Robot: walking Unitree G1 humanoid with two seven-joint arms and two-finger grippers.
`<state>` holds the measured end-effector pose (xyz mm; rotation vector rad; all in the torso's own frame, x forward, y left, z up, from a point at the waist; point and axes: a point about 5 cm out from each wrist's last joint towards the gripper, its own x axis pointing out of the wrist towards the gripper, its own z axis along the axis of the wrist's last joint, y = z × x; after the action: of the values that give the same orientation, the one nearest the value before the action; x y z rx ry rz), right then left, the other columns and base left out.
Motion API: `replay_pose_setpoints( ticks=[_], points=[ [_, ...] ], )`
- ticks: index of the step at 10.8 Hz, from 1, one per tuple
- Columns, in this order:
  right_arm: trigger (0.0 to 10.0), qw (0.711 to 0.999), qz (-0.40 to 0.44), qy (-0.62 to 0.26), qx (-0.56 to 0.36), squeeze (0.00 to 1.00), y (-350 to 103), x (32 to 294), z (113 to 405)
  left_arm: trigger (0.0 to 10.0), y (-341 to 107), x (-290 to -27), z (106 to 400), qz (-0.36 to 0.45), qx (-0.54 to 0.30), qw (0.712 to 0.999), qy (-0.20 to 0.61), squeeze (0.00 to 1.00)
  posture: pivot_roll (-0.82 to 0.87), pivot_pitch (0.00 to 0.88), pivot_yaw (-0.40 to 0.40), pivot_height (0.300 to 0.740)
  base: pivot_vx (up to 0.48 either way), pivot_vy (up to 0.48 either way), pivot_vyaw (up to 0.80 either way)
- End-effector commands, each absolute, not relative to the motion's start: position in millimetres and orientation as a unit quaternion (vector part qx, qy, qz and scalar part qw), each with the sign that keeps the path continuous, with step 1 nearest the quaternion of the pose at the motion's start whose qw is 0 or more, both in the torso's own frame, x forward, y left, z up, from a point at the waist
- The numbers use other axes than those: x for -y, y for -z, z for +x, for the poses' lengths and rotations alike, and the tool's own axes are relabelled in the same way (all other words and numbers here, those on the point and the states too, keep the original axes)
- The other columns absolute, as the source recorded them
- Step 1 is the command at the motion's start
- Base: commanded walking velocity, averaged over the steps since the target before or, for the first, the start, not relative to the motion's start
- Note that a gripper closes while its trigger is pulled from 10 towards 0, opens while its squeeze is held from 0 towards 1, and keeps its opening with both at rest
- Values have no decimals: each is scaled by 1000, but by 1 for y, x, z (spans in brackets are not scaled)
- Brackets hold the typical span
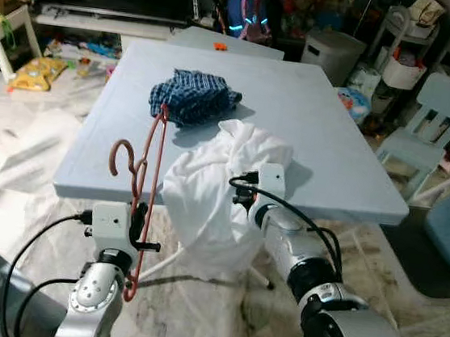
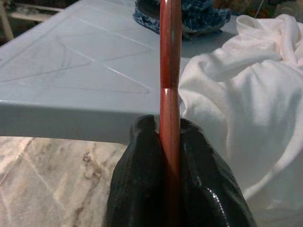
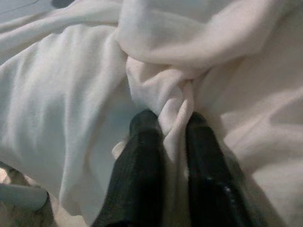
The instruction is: Hang hanger
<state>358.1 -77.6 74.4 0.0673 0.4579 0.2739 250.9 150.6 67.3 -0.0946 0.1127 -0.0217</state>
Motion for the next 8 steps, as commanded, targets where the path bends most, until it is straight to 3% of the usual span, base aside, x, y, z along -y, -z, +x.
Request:
replay_pose_setpoints(
  ticks=[1,5,8],
  points=[
    [0,958,33,-143,-245,0,-66,77,353,10000,-64,-151,246,-55,-66,996,8,0,8,0,-65,740,244,0,0],
    [0,966,50,-123,-222,0,-65,88,353,10000,-63,-149,247,-57,-68,996,10,0,-5,0,-60,740,242,0,0],
    [0,967,52,-123,-218,0,-66,88,354,10000,-63,-147,248,-57,-70,996,12,0,-7,0,-59,740,0,0,0]
  ],
)
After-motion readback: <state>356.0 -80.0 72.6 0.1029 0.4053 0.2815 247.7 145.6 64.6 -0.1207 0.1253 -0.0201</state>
